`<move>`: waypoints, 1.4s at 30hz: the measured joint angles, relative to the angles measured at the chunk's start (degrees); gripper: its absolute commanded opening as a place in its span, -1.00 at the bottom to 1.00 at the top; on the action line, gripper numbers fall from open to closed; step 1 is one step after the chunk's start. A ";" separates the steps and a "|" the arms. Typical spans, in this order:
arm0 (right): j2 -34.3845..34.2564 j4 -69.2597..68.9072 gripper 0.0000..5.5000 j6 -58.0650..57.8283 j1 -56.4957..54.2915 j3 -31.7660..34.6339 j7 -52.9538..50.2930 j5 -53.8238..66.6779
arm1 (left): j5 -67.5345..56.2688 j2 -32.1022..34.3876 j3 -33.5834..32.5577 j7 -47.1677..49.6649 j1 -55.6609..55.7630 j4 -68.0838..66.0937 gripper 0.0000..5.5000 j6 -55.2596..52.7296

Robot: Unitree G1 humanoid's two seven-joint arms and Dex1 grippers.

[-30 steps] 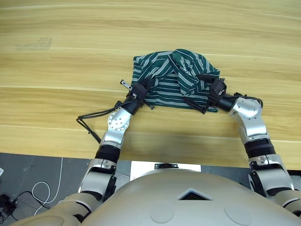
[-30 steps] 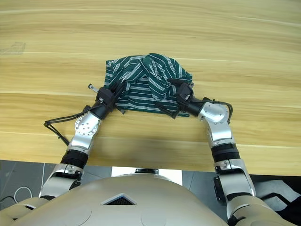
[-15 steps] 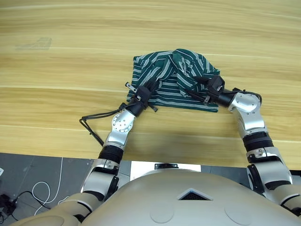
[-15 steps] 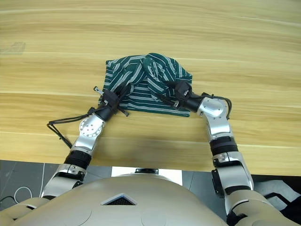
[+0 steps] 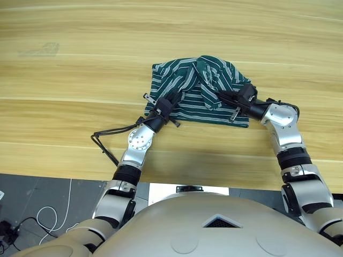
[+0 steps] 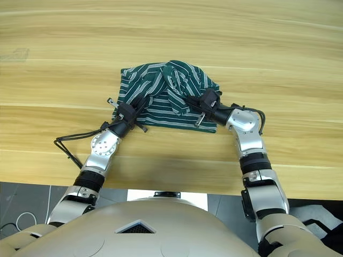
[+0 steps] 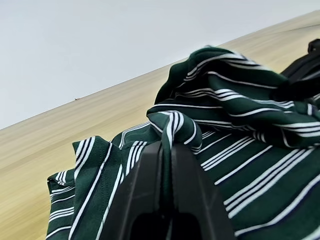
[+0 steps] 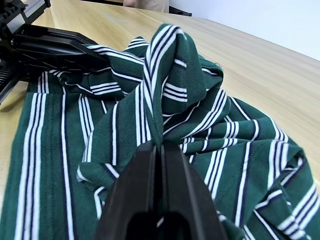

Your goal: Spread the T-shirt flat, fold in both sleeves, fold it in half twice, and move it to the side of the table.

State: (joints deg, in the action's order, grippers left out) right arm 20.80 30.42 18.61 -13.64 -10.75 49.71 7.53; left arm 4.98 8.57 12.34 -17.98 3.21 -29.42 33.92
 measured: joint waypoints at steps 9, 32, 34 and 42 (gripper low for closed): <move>-0.55 0.10 -0.99 1.54 -0.10 2.39 -3.15 0.09 | 0.01 -0.30 -0.06 0.01 0.33 -0.41 -0.99 0.07; 12.87 -15.00 -1.00 13.28 21.70 14.59 9.20 9.45 | -22.05 15.96 -6.91 -23.44 -16.02 15.31 -0.99 10.66; 15.67 -15.42 -1.00 17.09 28.20 13.75 11.01 6.22 | -21.99 18.84 -6.85 -26.34 -20.24 15.91 -0.99 11.13; 19.20 -27.01 -1.00 12.09 29.44 11.92 15.71 16.13 | -21.18 25.03 -4.53 -31.45 -28.68 27.33 -0.99 9.18</move>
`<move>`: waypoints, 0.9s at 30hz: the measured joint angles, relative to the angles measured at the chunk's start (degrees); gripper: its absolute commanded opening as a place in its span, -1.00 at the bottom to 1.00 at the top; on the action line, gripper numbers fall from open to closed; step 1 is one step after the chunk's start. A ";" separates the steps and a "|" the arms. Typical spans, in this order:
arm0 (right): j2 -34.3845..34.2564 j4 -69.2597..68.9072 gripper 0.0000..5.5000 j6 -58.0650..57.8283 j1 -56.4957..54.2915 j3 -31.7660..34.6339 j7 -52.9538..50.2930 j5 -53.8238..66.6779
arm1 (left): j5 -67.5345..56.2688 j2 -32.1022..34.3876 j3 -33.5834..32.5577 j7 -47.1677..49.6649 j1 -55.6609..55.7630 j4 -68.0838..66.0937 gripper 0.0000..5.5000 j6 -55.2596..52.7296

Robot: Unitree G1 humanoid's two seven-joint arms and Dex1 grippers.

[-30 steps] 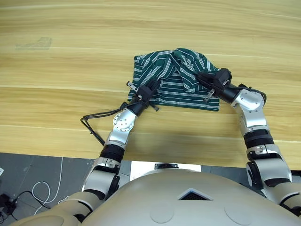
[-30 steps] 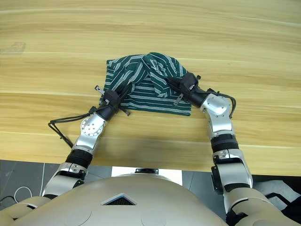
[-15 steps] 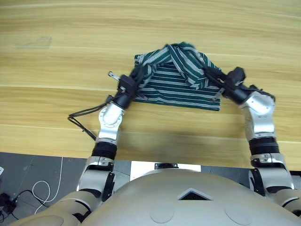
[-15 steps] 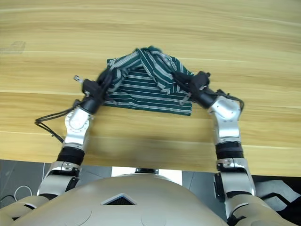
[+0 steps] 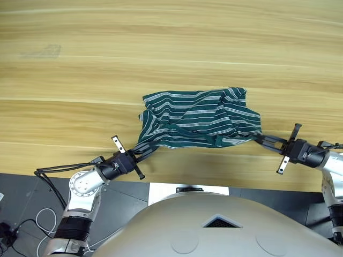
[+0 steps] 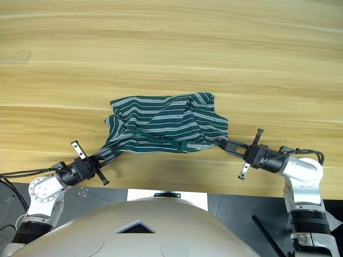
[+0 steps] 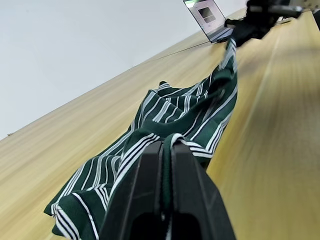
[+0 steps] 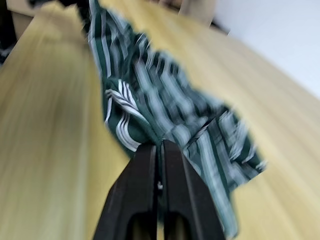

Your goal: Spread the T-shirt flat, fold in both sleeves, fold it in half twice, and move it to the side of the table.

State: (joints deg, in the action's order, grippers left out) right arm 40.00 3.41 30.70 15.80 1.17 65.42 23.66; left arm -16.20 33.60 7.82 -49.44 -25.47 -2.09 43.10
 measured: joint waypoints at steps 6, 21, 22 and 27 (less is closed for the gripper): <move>-11.63 28.29 -1.00 -7.33 -36.48 -3.62 -19.69 -11.01 | 4.58 -4.81 0.18 3.66 30.55 -25.32 -0.99 -6.27; -18.30 60.80 -1.00 4.96 -86.43 -3.46 -73.39 -29.85 | 1.90 -10.20 -12.51 32.09 92.87 -56.39 -0.99 -0.41; -18.23 60.66 -1.00 6.08 -81.75 -3.57 -68.23 -29.00 | 2.41 -10.11 -11.48 28.71 87.93 -56.25 -0.99 1.22; -17.44 49.44 -1.00 6.02 -44.18 -6.11 -43.66 -21.00 | 5.48 -10.46 -3.06 15.90 51.20 -53.38 -0.99 4.49</move>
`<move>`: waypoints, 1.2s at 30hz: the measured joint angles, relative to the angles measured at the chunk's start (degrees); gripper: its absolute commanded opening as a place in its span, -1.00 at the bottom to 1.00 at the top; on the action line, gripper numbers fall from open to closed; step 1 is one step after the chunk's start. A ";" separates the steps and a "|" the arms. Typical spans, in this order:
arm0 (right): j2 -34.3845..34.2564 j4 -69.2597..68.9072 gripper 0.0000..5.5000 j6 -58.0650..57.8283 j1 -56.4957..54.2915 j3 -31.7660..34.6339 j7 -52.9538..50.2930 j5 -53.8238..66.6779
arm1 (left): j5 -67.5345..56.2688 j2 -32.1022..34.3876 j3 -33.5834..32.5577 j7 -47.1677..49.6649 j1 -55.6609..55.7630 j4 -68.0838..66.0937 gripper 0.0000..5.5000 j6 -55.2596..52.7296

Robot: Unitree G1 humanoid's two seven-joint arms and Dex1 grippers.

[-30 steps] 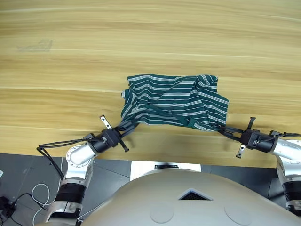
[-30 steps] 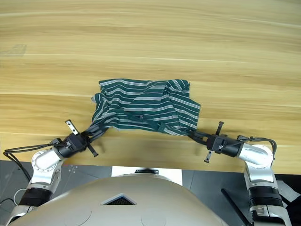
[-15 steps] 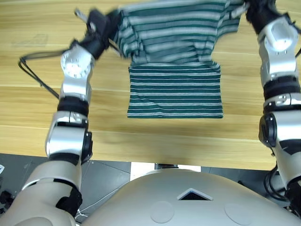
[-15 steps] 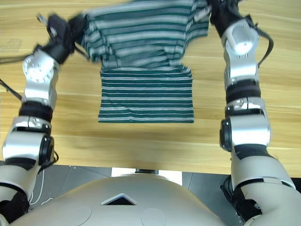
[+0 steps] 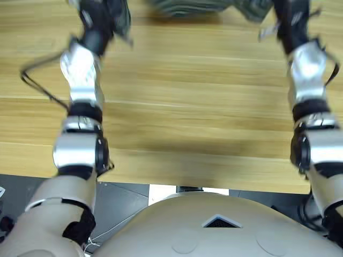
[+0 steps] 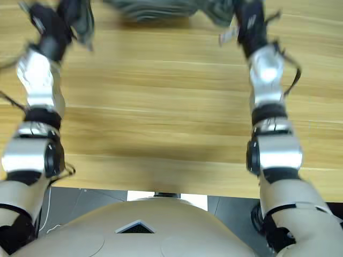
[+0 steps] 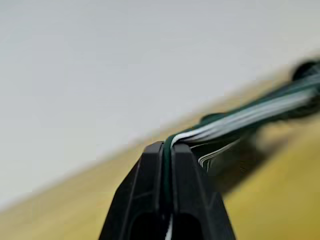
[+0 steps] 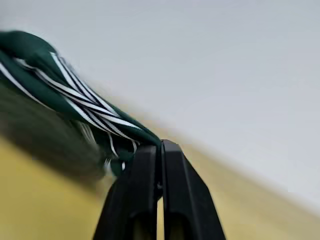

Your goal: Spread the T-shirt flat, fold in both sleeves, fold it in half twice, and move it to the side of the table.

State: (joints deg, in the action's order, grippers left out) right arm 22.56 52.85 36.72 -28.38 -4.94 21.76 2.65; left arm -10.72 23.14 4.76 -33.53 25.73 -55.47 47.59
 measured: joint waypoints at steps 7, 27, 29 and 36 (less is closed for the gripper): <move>11.29 -31.15 -1.00 -5.49 32.94 -0.65 22.20 11.70 | 1.58 6.01 6.93 -6.50 -35.92 29.09 -0.99 5.56; 18.00 -28.80 -0.62 2.01 39.08 1.15 38.34 9.48 | 0.44 8.10 6.63 -7.95 -46.93 39.81 -0.61 -0.12; 18.20 -28.70 -0.49 2.02 39.10 1.51 39.16 9.61 | -1.92 8.10 6.49 -8.57 -48.89 40.74 -0.50 -0.51; 18.55 -28.49 -0.08 1.26 38.55 3.19 43.04 13.58 | -17.14 6.99 4.54 -13.69 -52.45 48.03 -0.13 -2.34</move>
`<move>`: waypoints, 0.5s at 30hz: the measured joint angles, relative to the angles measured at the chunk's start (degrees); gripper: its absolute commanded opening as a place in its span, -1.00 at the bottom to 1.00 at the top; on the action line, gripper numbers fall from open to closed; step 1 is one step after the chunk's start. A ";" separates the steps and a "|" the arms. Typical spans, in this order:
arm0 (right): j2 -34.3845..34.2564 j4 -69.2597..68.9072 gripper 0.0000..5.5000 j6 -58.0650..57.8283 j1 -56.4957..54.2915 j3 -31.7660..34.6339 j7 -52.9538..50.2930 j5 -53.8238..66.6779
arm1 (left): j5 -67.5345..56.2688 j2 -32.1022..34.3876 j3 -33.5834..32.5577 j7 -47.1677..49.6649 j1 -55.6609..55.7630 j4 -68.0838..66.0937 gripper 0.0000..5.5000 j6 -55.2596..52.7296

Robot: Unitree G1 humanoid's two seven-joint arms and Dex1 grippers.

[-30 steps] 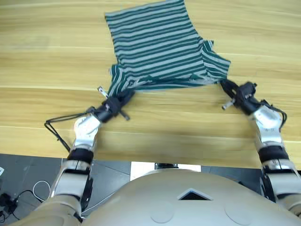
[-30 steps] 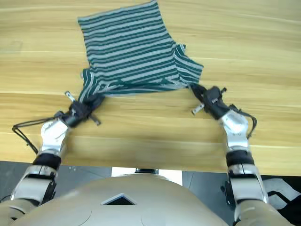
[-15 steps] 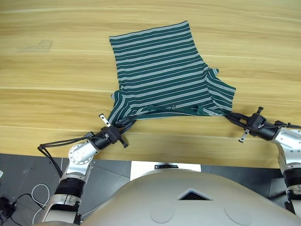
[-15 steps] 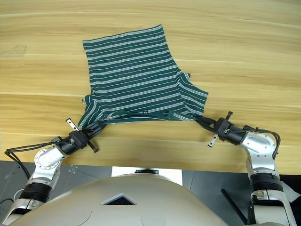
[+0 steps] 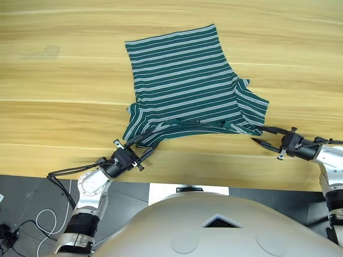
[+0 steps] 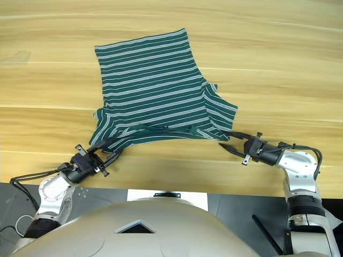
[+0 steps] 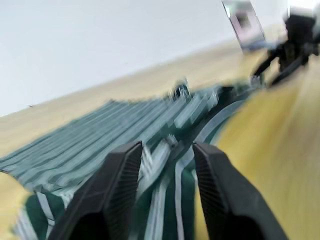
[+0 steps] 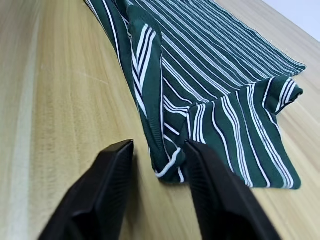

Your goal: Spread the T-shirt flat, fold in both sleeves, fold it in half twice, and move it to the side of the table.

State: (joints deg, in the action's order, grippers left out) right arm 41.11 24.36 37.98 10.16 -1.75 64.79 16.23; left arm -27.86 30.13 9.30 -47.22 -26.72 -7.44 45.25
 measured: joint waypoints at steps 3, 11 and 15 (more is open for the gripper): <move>-0.33 -0.31 -0.01 -3.98 -1.24 3.48 1.73 7.07 | -13.54 -1.01 -5.11 -4.53 -0.58 3.40 0.02 -3.64; -5.89 -1.43 -0.01 -17.55 -10.85 7.76 2.09 17.85 | -10.06 -5.35 -13.50 8.55 16.53 -6.99 0.08 -18.40; -11.02 -5.16 -0.01 -19.57 -14.43 2.97 0.32 13.79 | 10.64 -5.78 -9.19 21.17 27.99 -10.39 0.08 -23.89</move>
State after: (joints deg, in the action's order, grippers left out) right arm 30.10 19.20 18.41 -4.27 1.22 65.11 30.02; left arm -17.22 24.35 0.11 -26.05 1.28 -17.83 21.36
